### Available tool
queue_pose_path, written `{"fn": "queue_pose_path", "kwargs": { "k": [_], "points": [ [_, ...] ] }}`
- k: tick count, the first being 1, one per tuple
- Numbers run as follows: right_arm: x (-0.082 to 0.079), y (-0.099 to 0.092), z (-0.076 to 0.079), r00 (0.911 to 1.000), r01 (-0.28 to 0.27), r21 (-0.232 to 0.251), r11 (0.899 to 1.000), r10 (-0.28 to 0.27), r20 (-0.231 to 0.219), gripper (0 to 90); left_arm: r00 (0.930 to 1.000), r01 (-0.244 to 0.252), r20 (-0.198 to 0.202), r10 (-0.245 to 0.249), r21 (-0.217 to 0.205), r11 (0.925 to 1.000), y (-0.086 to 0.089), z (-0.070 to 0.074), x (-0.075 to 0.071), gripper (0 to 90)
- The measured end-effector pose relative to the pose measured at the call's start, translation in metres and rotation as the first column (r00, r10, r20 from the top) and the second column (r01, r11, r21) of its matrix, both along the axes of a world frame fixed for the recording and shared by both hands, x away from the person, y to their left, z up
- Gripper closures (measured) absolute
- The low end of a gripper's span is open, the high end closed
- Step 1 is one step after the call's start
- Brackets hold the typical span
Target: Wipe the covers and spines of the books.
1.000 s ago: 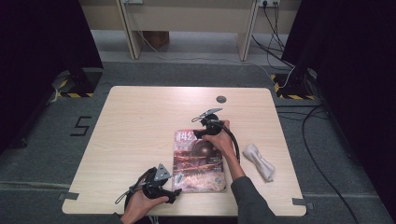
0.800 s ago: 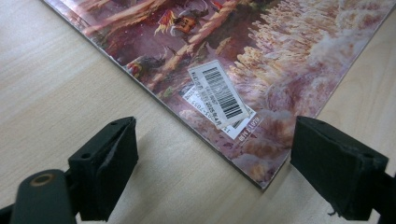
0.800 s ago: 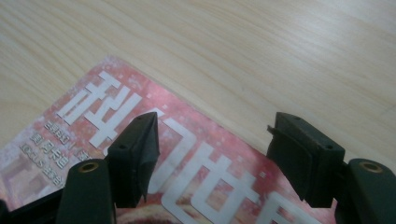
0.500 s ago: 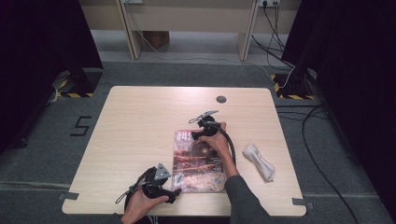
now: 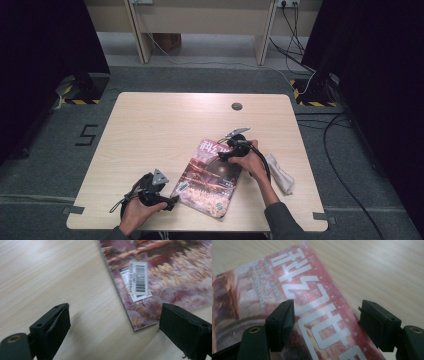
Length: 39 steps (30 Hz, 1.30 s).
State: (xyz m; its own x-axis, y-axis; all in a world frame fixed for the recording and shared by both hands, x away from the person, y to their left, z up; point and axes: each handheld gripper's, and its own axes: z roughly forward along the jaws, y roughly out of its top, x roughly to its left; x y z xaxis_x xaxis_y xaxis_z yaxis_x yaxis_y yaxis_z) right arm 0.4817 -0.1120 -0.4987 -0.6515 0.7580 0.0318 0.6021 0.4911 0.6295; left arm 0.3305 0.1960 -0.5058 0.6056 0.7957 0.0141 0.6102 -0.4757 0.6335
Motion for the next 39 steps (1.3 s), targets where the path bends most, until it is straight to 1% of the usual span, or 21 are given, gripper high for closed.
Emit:
{"fn": "queue_pose_path", "kwargs": {
  "k": [4, 6, 7, 8, 10, 14, 16, 18, 21, 24, 26, 27, 28, 29, 30, 31, 32, 33, 34, 36, 39],
  "points": [
    [-0.018, -0.015, -0.002, 0.9999, 0.007, 0.013, 1.0, -0.007, 0.01, 27.9, 0.9982, -0.053, 0.028, 0.052, 0.025, 0.9983, 0.007, 0.001, 0.009, 9.4],
    [-0.028, -0.022, -0.001, 1.0, 0.005, 0.009, 1.0, -0.005, 0.005, 28.0, 0.9969, -0.07, 0.038, 0.069, 0.017, 0.9974, 0.009, 0.001, 0.013, 12.4],
    [-0.032, -0.025, 0.0, 1.0, 0.0, 0.001, 1.0, 0.0, 0.003, 28.0, 0.996, -0.076, 0.05, 0.075, 0.026, 0.9968, 0.009, 0.001, 0.015, 15.0],
    [-0.037, -0.028, 0.0, 0.9999, -0.009, -0.006, 1.0, 0.01, 0.008, 27.9, 0.9951, -0.08, 0.06, 0.078, 0.045, 0.9957, 0.009, 0.002, 0.017, 14.8],
    [-0.046, -0.034, 0.0, 0.9998, -0.016, -0.001, 1.0, 0.016, 0.008, 27.9, 0.9935, -0.093, 0.072, 0.089, 0.06, 0.9939, 0.008, 0.003, 0.022, 15.0],
    [-0.065, -0.044, 0.001, 0.9998, -0.013, -0.009, 1.0, 0.013, -0.013, 27.6, 0.9893, -0.131, 0.068, 0.129, 0.036, 0.9907, 0.01, 0.001, 0.037, 14.5],
    [-0.074, -0.048, 0.002, 0.9996, -0.023, -0.019, 1.0, 0.023, -0.018, 27.6, 0.986, -0.154, 0.069, 0.152, 0.025, 0.9878, 0.011, 0.0, 0.044, 14.8],
    [-0.083, -0.05, 0.003, 0.9996, -0.025, -0.028, 0.999, 0.024, -0.016, 27.3, 0.9812, -0.176, 0.084, 0.174, 0.021, 0.9841, 0.009, -0.001, 0.049, 14.9],
    [-0.095, -0.054, 0.002, 0.9995, -0.024, -0.024, 0.999, 0.023, -0.023, 27.3, 0.9769, -0.191, 0.104, 0.187, 0.028, 0.9813, 0.004, -0.001, 0.056, 16.2],
    [-0.107, -0.056, 0.003, 0.9996, -0.02, -0.029, 0.999, 0.019, -0.02, 27.2, 0.976, -0.19, 0.113, 0.186, 0.025, 0.9814, 0.002, -0.001, 0.061, 18.4],
    [-0.112, -0.057, 0.003, 0.9996, -0.027, -0.032, 0.999, 0.026, -0.013, 27.6, 0.977, -0.186, 0.107, 0.185, 0.004, 0.9825, 0.003, 0.0, 0.06, 22.0],
    [-0.113, -0.058, 0.002, 0.9996, -0.029, -0.03, 0.999, 0.028, -0.009, 28.9, 0.978, -0.182, 0.102, 0.182, -0.005, 0.9832, 0.003, 0.0, 0.059, 21.7],
    [-0.114, -0.059, 0.003, 0.9997, -0.023, -0.026, 0.999, 0.023, -0.007, 33.1, 0.979, -0.178, 0.098, 0.179, -0.015, 0.9839, 0.004, 0.0, 0.057, 20.4],
    [-0.114, -0.06, 0.003, 0.9999, -0.005, -0.022, 1.0, 0.005, 0.012, 38.0, 0.9798, -0.176, 0.091, 0.178, -0.032, 0.9839, 0.004, 0.001, 0.055, 20.0],
    [-0.113, -0.061, 0.004, 0.9996, 0.006, -0.02, 1.0, -0.005, 0.026, 36.8, 0.981, -0.172, 0.081, 0.176, -0.055, 0.9836, 0.005, 0.001, 0.052, 20.0],
    [-0.111, -0.062, 0.004, 0.9998, 0.008, -0.015, 1.0, -0.008, 0.019, 37.2, 0.9833, -0.166, 0.058, 0.172, -0.097, 0.9813, 0.004, 0.001, 0.047, 20.0],
    [-0.109, -0.063, 0.003, 0.9999, 0.008, 0.0, 1.0, -0.008, 0.015, 37.9, 0.9851, -0.16, 0.043, 0.166, -0.118, 0.98, 0.004, 0.001, 0.044, 20.0],
    [-0.108, -0.063, 0.003, 0.9997, 0.01, 0.001, 1.0, -0.01, 0.023, 38.6, 0.9879, -0.146, 0.031, 0.152, -0.141, 0.9791, 0.003, 0.002, 0.04, 20.0],
    [-0.106, -0.063, 0.003, 0.9992, 0.024, 0.007, 1.0, -0.025, 0.033, 39.2, 0.9903, -0.132, 0.023, 0.137, -0.153, 0.9795, 0.001, 0.003, 0.035, 20.0],
    [-0.102, -0.064, 0.004, 0.9993, 0.026, 0.024, 0.999, -0.026, 0.025, 39.2, 0.9945, -0.102, 0.004, 0.104, -0.177, 0.9789, -0.004, 0.003, 0.026, 20.0],
    [-0.095, -0.063, 0.004, 0.9988, 0.041, 0.042, 0.998, -0.042, 0.025, 39.0, 0.9977, -0.065, -0.032, 0.06, -0.194, 0.9788, -0.012, 0.002, 0.017, 19.7]
  ]
}}
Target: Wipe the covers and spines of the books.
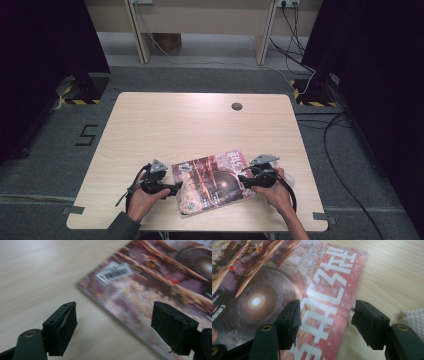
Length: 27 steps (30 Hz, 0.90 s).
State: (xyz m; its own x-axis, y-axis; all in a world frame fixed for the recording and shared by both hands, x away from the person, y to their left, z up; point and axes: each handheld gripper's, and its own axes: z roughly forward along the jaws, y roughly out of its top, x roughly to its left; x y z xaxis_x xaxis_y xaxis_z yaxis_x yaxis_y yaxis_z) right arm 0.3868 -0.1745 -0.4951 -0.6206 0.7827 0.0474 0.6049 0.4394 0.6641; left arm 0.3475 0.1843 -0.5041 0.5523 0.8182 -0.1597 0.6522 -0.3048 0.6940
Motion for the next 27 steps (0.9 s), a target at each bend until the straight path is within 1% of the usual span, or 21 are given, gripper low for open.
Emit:
{"fn": "queue_pose_path", "kwargs": {
  "k": [3, 4, 5, 6, 7, 8, 9, 13, 16, 17, 19, 21, 24, 27],
  "points": [
    [0.008, 0.002, -0.002, 0.9999, 0.016, 0.004, 1.0, -0.016, -0.004, 38.2, 0.9995, 0.025, -0.019, -0.025, 0.002, 0.9997, -0.008, -0.002, -0.003, 20.0],
    [0.012, 0.003, -0.003, 0.9997, 0.019, 0.014, 1.0, -0.019, -0.013, 37.9, 0.9992, 0.034, -0.023, -0.034, 0.007, 0.9994, -0.011, -0.003, -0.003, 20.6],
    [0.017, 0.004, -0.004, 0.9996, 0.027, 0.028, 0.999, -0.027, -0.012, 37.8, 0.999, 0.038, -0.024, -0.038, 0.006, 0.9993, -0.012, -0.003, -0.004, 21.1],
    [0.022, 0.005, -0.005, 0.9993, 0.036, 0.042, 0.998, -0.035, -0.015, 37.6, 0.9986, 0.043, -0.03, -0.043, -0.006, 0.9991, -0.013, -0.004, -0.004, 21.4],
    [0.025, 0.007, -0.005, 0.9989, 0.045, 0.046, 0.998, -0.044, -0.018, 37.6, 0.9984, 0.044, -0.035, -0.044, -0.016, 0.9989, -0.014, -0.004, -0.004, 21.6],
    [0.028, 0.007, -0.005, 0.9991, 0.042, 0.039, 0.998, -0.042, -0.004, 37.6, 0.9983, 0.043, -0.037, -0.044, -0.021, 0.9988, -0.015, -0.004, -0.004, 21.9],
    [0.032, 0.009, -0.006, 0.9991, 0.043, 0.036, 0.998, -0.043, 0.0, 37.5, 0.9984, 0.045, -0.035, -0.045, -0.015, 0.9989, -0.015, -0.004, -0.005, 21.9],
    [0.041, 0.018, -0.007, 0.9983, 0.056, 0.048, 0.997, -0.055, -0.021, 35.9, 0.9986, 0.044, -0.028, -0.044, -0.006, 0.999, -0.017, -0.004, -0.004, 21.7],
    [0.047, 0.02, -0.008, 0.9969, 0.073, 0.065, 0.995, -0.071, -0.035, 35.2, 0.9987, 0.047, -0.022, -0.046, 0.013, 0.9988, -0.019, -0.004, -0.005, 21.8],
    [0.048, 0.02, -0.009, 0.9964, 0.076, 0.064, 0.995, -0.074, -0.041, 34.9, 0.9987, 0.048, -0.019, -0.047, 0.023, 0.9986, -0.019, -0.004, -0.004, 21.8],
    [0.047, 0.021, -0.009, 0.9962, 0.081, 0.065, 0.995, -0.079, -0.037, 34.9, 0.9987, 0.052, -0.004, -0.051, 0.048, 0.9975, -0.021, -0.005, -0.004, 22.5],
    [0.045, 0.021, -0.009, 0.9959, 0.085, 0.059, 0.995, -0.083, -0.035, 34.9, 0.9985, 0.054, 0.003, -0.055, 0.053, 0.9971, -0.021, -0.005, -0.003, 22.5],
    [0.038, 0.021, -0.007, 0.9957, 0.091, 0.038, 0.995, -0.09, -0.024, 34.0, 0.9982, 0.058, 0.009, -0.059, 0.058, 0.9966, -0.02, -0.005, 0.0, 22.9],
    [0.027, 0.019, -0.006, 0.9957, 0.091, 0.013, 0.996, -0.091, -0.018, 33.1, 0.9983, 0.058, 0.006, -0.059, 0.066, 0.9961, -0.018, -0.005, 0.004, 21.6]
  ]
}}
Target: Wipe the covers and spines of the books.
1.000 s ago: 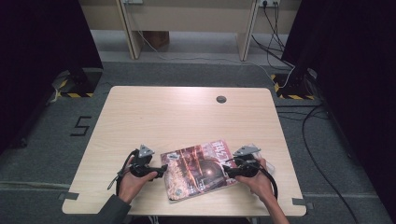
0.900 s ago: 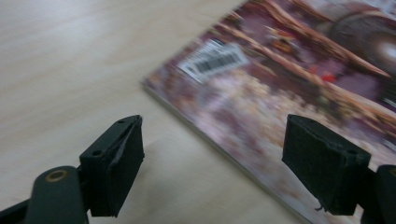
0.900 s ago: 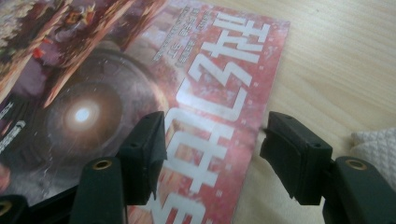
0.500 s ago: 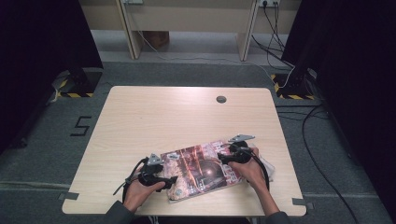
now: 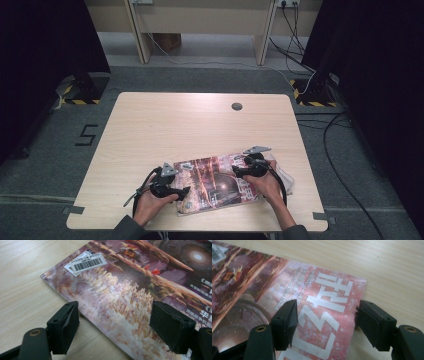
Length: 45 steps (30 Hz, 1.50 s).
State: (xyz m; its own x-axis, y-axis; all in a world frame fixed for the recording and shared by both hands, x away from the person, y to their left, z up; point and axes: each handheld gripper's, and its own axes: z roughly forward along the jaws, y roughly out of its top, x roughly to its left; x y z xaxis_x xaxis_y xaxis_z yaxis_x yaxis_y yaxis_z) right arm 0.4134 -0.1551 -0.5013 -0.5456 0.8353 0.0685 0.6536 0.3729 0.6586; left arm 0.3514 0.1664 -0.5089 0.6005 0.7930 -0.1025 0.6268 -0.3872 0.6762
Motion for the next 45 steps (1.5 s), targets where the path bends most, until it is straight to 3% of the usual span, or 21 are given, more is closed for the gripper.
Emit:
{"fn": "queue_pose_path", "kwargs": {
  "k": [5, 8, 12, 15, 17, 19, 21, 24, 26, 27, 30, 33, 39, 41, 45],
  "points": [
    [-0.025, -0.004, 0.001, 0.9999, -0.011, -0.024, 1.0, 0.011, -0.004, 31.9, 0.9991, -0.032, 0.03, 0.03, 0.041, 0.9986, 0.008, 0.002, 0.011, 19.4],
    [-0.042, -0.007, -0.001, 0.9999, -0.002, 0.008, 1.0, 0.002, -0.013, 32.0, 0.9983, -0.05, 0.034, 0.048, 0.055, 0.9973, 0.012, 0.002, 0.019, 19.0],
    [-0.058, -0.006, 0.0, 0.9997, -0.01, -0.001, 1.0, 0.01, -0.023, 32.2, 0.9966, -0.066, 0.055, 0.061, 0.088, 0.994, 0.012, 0.004, 0.028, 18.7],
    [-0.062, -0.005, 0.002, 0.9993, -0.019, -0.017, 1.0, 0.019, -0.033, 35.3, 0.9956, -0.081, 0.056, 0.076, 0.102, 0.9915, 0.012, 0.005, 0.035, 17.6],
    [-0.062, -0.006, 0.005, 0.9995, -0.027, -0.026, 0.999, 0.027, -0.014, 36.4, 0.9949, -0.085, 0.063, 0.079, 0.104, 0.991, 0.011, 0.005, 0.039, 17.4],
    [-0.058, -0.007, 0.008, 0.9991, -0.041, -0.021, 0.999, 0.041, 0.012, 37.2, 0.9945, -0.093, 0.058, 0.088, 0.103, 0.9903, 0.011, 0.005, 0.042, 17.4],
    [-0.05, -0.008, 0.012, 0.9974, -0.057, 0.026, 0.998, 0.056, 0.045, 40.0, 0.9942, -0.095, 0.061, 0.089, 0.107, 0.9898, 0.01, 0.005, 0.043, 18.2],
    [-0.032, -0.002, 0.015, 0.995, -0.082, 0.031, 0.996, 0.08, 0.06, 42.3, 0.9942, -0.082, 0.079, 0.073, 0.116, 0.9898, 0.008, 0.008, 0.038, 25.8],
    [-0.021, 0.004, 0.015, 0.9943, -0.097, 0.044, 0.994, 0.095, 0.05, 43.5, 0.9936, -0.083, 0.083, 0.076, 0.085, 0.9929, 0.008, 0.012, 0.032, 23.1],
    [-0.016, 0.006, 0.015, 0.9932, -0.106, 0.048, 0.993, 0.104, 0.052, 44.0, 0.9943, -0.068, 0.087, 0.062, 0.061, 0.9959, 0.009, 0.015, 0.025, 23.1],
    [-0.002, 0.017, 0.012, 0.9906, -0.134, 0.033, 0.99, 0.133, 0.034, 44.5, 0.9944, -0.033, 0.101, 0.029, 0.04, 0.9987, 0.008, 0.021, 0.007, 24.8],
    [0.009, 0.027, 0.011, 0.9879, -0.154, 0.032, 0.987, 0.154, 0.019, 43.6, 0.9962, 0.014, 0.086, -0.015, 0.018, 0.9997, 0.008, 0.02, -0.016, 26.3],
    [0.023, 0.038, 0.003, 0.9885, -0.148, 0.046, 0.988, 0.15, -0.025, 40.8, 0.9955, 0.077, 0.05, -0.08, 0.047, 0.9959, 0.004, 0.009, -0.042, 26.8],
    [0.024, 0.041, -0.001, 0.9857, -0.162, 0.046, 0.986, 0.164, -0.04, 39.0, 0.9951, 0.08, 0.054, -0.083, 0.056, 0.9952, 0.001, 0.008, -0.043, 27.0],
    [0.022, 0.041, -0.001, 0.9853, -0.165, 0.043, 0.985, 0.166, -0.038, 40.0, 0.9922, 0.092, 0.074, -0.101, 0.113, 0.9893, -0.006, 0.005, -0.041, 26.7]
  ]
}}
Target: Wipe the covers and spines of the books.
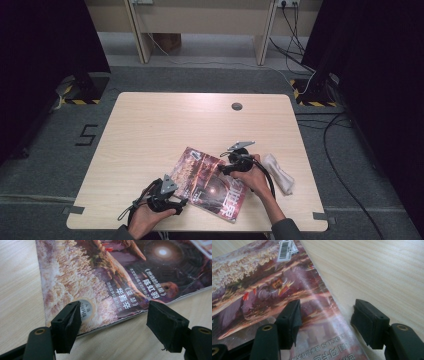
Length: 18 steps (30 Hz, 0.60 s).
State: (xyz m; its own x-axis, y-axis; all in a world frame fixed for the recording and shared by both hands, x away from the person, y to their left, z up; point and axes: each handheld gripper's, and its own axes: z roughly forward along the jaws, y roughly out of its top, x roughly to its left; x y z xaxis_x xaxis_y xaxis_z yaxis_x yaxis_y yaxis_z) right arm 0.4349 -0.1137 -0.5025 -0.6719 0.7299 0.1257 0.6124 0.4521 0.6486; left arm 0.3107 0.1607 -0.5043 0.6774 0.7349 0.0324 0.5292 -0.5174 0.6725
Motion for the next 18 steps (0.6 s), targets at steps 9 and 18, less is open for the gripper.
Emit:
{"fn": "queue_pose_path", "kwargs": {
  "k": [9, 18],
  "points": [
    [-0.02, -0.007, 0.001, 1.0, 0.005, -0.023, 1.0, -0.005, 0.008, 39.5, 0.9992, -0.018, 0.036, 0.016, 0.066, 0.9977, 0.003, 0.001, 0.013, 24.7],
    [-0.055, -0.025, 0.002, 1.0, -0.008, -0.024, 1.0, 0.008, 0.002, 39.5, 0.9939, -0.098, 0.058, 0.093, 0.092, 0.9909, 0.009, 0.002, 0.047, 28.7]
  ]
}}
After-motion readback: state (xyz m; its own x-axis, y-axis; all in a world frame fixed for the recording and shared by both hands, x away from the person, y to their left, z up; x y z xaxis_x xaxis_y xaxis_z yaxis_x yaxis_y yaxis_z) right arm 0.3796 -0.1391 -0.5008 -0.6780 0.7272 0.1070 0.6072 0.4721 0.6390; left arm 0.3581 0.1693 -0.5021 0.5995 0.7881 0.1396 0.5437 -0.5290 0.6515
